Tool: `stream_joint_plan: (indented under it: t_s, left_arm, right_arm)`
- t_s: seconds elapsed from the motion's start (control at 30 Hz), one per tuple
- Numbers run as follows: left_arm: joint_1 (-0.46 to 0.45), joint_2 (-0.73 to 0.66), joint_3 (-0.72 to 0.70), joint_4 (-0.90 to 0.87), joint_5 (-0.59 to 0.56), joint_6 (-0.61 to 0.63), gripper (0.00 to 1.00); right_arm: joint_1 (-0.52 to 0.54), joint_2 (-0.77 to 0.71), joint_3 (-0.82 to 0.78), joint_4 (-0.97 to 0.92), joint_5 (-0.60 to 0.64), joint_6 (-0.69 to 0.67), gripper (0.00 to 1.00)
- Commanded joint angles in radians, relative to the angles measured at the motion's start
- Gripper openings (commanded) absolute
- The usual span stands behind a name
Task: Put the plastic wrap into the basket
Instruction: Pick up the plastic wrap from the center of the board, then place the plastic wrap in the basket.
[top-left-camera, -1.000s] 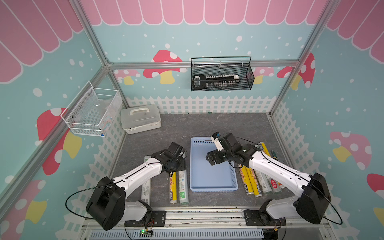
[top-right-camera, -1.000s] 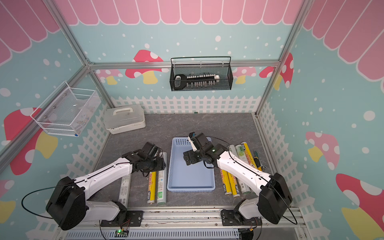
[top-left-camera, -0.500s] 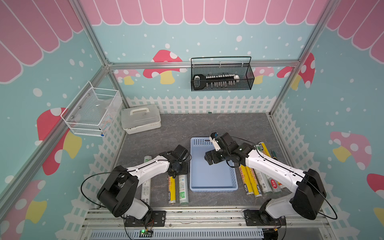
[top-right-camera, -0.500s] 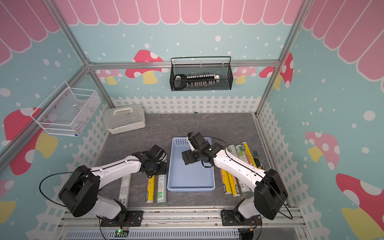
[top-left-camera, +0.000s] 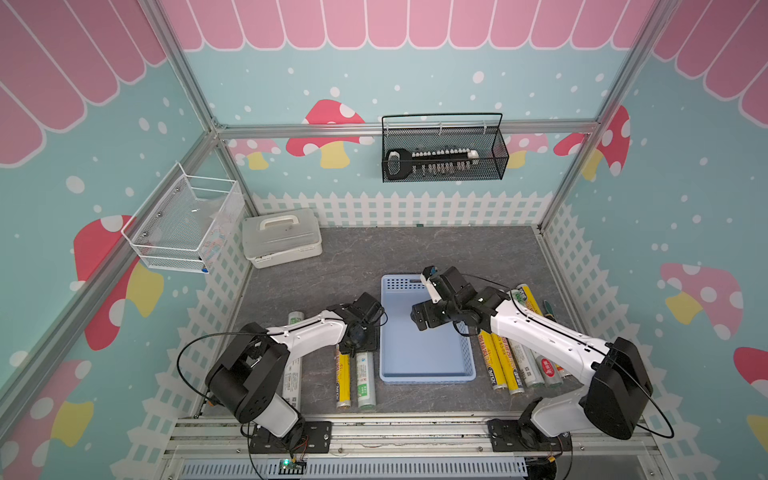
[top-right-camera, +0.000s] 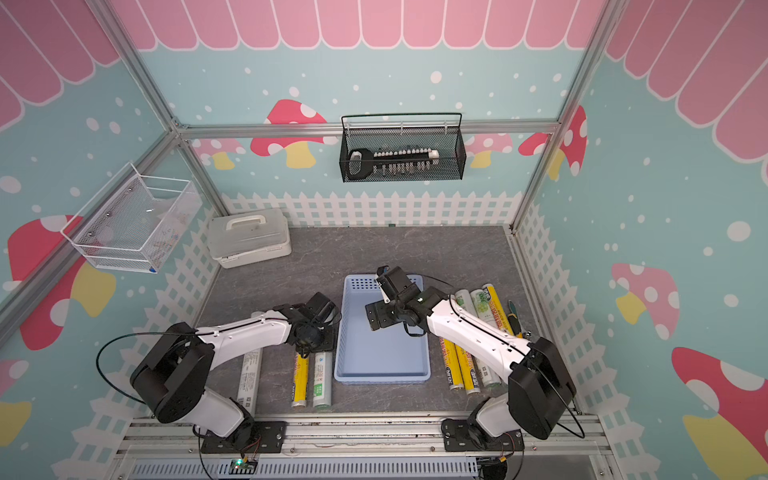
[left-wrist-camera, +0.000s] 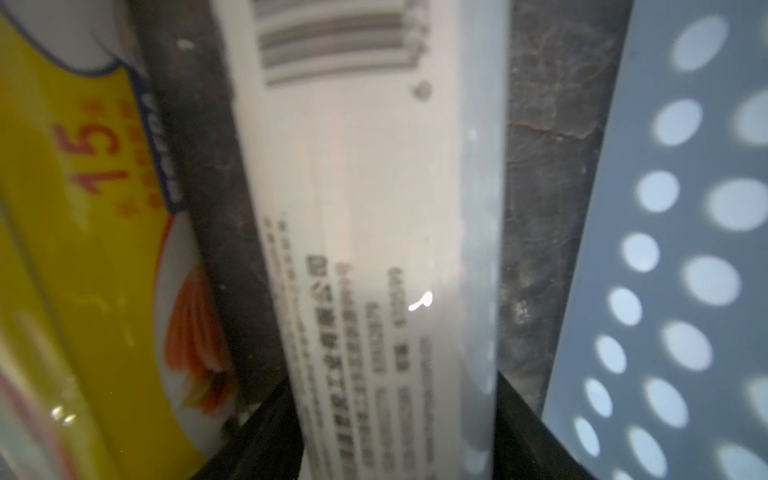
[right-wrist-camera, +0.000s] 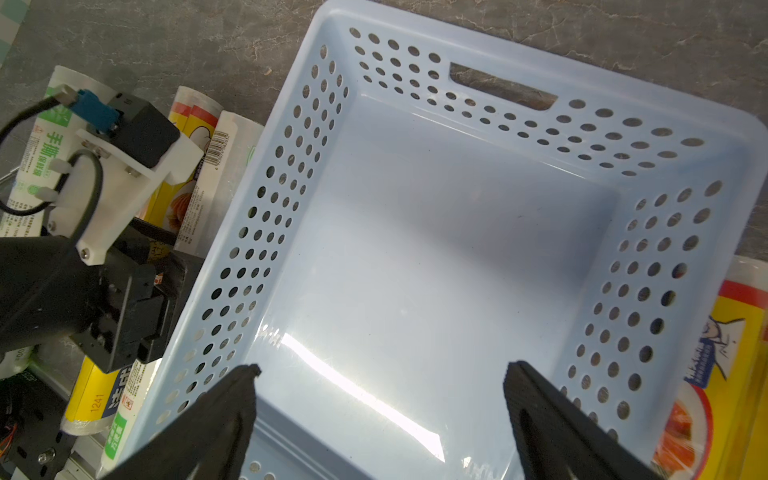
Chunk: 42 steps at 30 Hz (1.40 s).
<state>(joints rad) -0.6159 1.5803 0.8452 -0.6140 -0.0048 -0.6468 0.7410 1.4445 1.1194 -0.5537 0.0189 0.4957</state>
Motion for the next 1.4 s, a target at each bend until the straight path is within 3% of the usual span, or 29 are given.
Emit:
stream_joint_plan:
  t_s: [0.0, 0.3, 0.67, 0.93, 1.13, 1.37]
  left_arm:
    - [-0.002, 0.067, -0.021, 0.033, 0.000, 0.001, 0.65]
    - [-0.002, 0.082, -0.024, 0.051, 0.005, 0.000, 0.49]
    - [0.019, -0.201, 0.007, 0.001, -0.068, -0.037, 0.26]
    - [0.030, -0.336, 0.109, 0.007, 0.015, -0.042, 0.18]
    - [-0.011, -0.304, 0.259, 0.070, 0.116, -0.064, 0.17]
    - [-0.077, -0.128, 0.393, 0.229, 0.233, -0.136, 0.15]
  right_arm:
    - [0.006, -0.009, -0.013, -0.006, 0.029, 0.012, 0.95]
    - [0.007, -0.015, -0.013, -0.016, 0.050, 0.021, 0.95]
    - [0.006, -0.063, -0.023, -0.013, 0.100, 0.043, 0.96]
    - [-0.001, -0.144, -0.047, -0.006, 0.210, 0.070, 0.99]
    - [-0.085, -0.207, -0.051, -0.002, 0.111, 0.059, 0.99]
    - [-0.261, -0.251, -0.115, 0.011, -0.092, 0.070, 0.99]
